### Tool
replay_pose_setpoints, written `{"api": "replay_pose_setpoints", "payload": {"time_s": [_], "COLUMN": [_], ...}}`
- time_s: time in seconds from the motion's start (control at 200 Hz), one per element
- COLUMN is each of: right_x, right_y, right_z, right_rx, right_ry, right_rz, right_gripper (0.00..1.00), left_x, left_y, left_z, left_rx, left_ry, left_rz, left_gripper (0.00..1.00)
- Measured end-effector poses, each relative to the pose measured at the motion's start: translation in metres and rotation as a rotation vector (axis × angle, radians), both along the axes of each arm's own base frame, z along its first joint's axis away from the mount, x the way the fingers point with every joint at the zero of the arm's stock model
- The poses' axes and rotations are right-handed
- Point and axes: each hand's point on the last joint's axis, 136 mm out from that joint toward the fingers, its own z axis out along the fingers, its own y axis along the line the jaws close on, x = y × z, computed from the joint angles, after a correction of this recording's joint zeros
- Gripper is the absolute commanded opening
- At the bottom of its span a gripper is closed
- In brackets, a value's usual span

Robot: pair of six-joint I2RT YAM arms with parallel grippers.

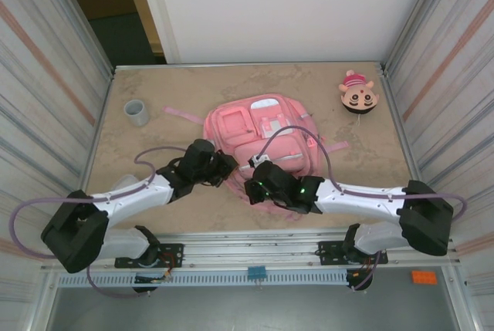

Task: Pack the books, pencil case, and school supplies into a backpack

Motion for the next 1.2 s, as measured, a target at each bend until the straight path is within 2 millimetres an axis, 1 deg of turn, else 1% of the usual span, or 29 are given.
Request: {"api": "replay_pose_setpoints", "payload": {"time_s": [0.145,0.225,0.286,0.326,0.381,0.491,0.551,0.626,0.732,0.807,0.877,1.012,1.138,1.203], "right_x": [-0.003,-0.003,-0.003,-0.002,-0.001,0.002,0.003,0.006,0.006,0.006,0.006,0.006,0.005,0.004], "right_y": [-0.006,-0.006,-0.004,-0.002,0.002,0.007,0.01,0.014,0.016,0.016,0.016,0.016,0.017,0.017], "right_z": [0.0,-0.001,0.0,0.001,0.0,-0.008,-0.01,-0.01,-0.009,-0.009,-0.009,-0.009,-0.009,-0.009], "right_rx": [-0.001,-0.001,0.008,0.015,0.025,0.009,-0.004,-0.006,-0.005,-0.004,-0.004,-0.004,-0.004,-0.005], "right_ry": [0.0,0.003,0.002,-0.001,-0.003,0.006,0.008,0.011,0.009,0.01,0.01,0.01,0.009,0.01], "right_rz": [-0.001,0.001,0.004,0.005,0.008,0.007,0.004,-0.003,-0.011,-0.012,-0.013,-0.011,-0.008,-0.007], "right_gripper": [0.0,0.0,0.0,0.0,0.0,0.0,0.0,0.0,0.0,0.0,0.0,0.0,0.0,0.0], "left_x": [0.004,0.007,0.009,0.012,0.016,0.034,0.037,0.027,0.001,-0.02,-0.032,-0.042,-0.04,-0.038], "left_y": [0.017,0.024,0.027,0.029,0.034,0.051,0.053,0.052,0.05,0.046,0.041,0.038,0.03,0.026], "left_z": [-0.003,-0.003,-0.002,0.0,0.002,0.012,0.015,0.019,0.022,0.016,0.006,-0.008,-0.004,-0.002], "left_rx": [0.065,0.098,0.114,0.123,0.136,0.15,0.145,0.123,0.052,0.003,-0.022,-0.052,-0.091,-0.107], "left_ry": [0.0,-0.005,-0.011,-0.018,-0.028,-0.054,-0.059,-0.053,-0.039,-0.009,0.03,0.077,0.069,0.064], "left_rz": [-0.001,-0.007,-0.015,-0.022,-0.021,0.023,0.032,0.022,0.02,0.007,-0.011,-0.018,-0.033,-0.04], "left_gripper": [0.0,0.03,0.12,0.22,0.31,0.43,0.47,0.49,0.48,0.46,0.44,0.45,0.46,0.45]}}
